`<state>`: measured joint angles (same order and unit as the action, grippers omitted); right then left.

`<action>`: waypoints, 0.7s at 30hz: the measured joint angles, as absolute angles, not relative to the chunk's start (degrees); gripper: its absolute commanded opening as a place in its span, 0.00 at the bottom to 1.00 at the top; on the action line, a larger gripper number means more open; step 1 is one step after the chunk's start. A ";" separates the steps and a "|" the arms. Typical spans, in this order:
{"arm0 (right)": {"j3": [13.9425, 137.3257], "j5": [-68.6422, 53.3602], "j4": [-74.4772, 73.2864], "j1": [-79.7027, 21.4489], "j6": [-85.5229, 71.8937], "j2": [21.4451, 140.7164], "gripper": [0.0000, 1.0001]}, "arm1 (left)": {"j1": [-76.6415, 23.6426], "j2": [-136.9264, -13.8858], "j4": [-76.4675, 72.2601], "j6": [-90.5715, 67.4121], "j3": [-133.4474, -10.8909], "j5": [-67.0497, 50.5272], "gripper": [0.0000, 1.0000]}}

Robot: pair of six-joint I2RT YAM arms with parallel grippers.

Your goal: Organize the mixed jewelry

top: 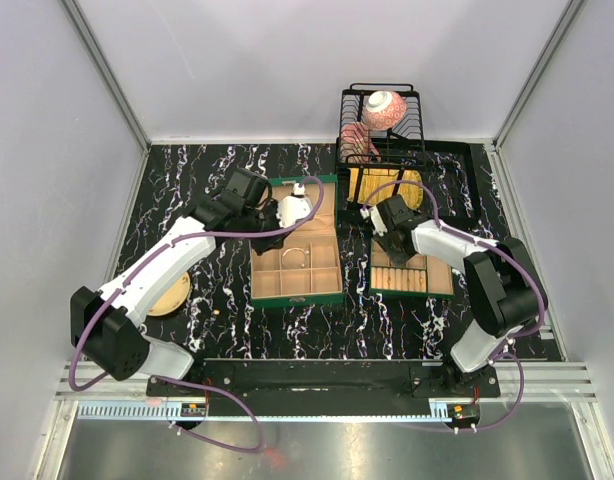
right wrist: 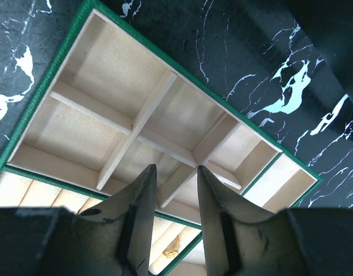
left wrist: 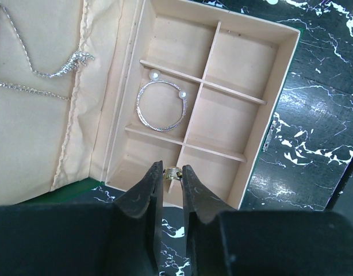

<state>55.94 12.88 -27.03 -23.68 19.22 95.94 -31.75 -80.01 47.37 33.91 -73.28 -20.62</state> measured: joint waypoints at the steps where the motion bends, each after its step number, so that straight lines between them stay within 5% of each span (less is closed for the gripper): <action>1: 55.96 13.08 -26.94 -23.92 19.18 96.01 0.38 | -31.83 -80.01 47.27 33.89 -73.28 -20.62 0.00; 21: 58.74 12.34 -25.63 -29.98 14.92 97.71 0.34 | -32.93 -82.02 46.70 33.23 -74.06 -20.58 0.00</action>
